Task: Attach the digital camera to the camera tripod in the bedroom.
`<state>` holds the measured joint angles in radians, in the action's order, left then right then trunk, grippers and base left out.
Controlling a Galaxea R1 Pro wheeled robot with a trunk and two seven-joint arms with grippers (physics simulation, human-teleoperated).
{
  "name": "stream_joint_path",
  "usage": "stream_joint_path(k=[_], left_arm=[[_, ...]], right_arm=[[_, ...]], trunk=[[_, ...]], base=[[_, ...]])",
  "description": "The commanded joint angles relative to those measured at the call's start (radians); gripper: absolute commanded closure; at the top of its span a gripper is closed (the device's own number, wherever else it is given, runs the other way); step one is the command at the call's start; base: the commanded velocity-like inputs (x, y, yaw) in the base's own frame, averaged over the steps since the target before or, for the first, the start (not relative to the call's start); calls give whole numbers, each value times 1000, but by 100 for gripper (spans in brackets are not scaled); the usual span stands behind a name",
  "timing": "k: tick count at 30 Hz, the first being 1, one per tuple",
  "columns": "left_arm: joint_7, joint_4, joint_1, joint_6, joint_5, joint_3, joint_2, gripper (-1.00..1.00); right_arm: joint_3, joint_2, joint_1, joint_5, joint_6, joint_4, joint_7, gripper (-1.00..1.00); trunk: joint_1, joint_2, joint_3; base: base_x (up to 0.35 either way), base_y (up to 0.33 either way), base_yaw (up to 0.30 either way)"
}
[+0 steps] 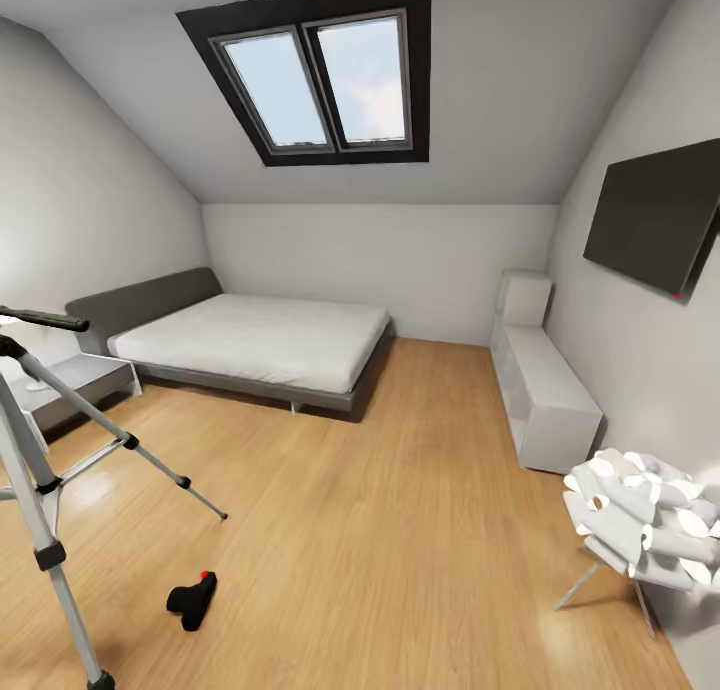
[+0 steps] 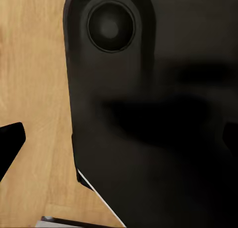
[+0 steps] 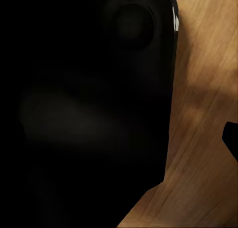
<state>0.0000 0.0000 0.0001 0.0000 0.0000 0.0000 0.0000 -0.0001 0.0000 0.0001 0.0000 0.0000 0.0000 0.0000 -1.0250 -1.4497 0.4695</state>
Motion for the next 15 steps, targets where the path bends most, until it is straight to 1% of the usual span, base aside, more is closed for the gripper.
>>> stream_joint_path(k=[1, 2, 9, 15], left_arm=[[-2, 4, -2, -2, 6, 6, -6, -100], [-2, 4, -2, -2, 6, 9, -11, -100], [-2, 4, -1, -2, 6, 9, -10, -100], [0, -30, 0, -35, 40, 9, -12, -100]], right_arm=[[6, -3, -2, 2, -2, 0, -1, -100], [7, -3, -2, 2, -2, 0, -1, -100], [6, -3, -2, 2, -2, 0, 0, -100], [5, -3, -2, 3, -2, 0, -1, -100]], trunk=[[0, 0, 0], [0, 0, 0], [0, 0, 0], [0, 0, 0]], base=[[0, 0, 0], [0, 0, 0], [0, 0, 0], [0, 0, 0]])
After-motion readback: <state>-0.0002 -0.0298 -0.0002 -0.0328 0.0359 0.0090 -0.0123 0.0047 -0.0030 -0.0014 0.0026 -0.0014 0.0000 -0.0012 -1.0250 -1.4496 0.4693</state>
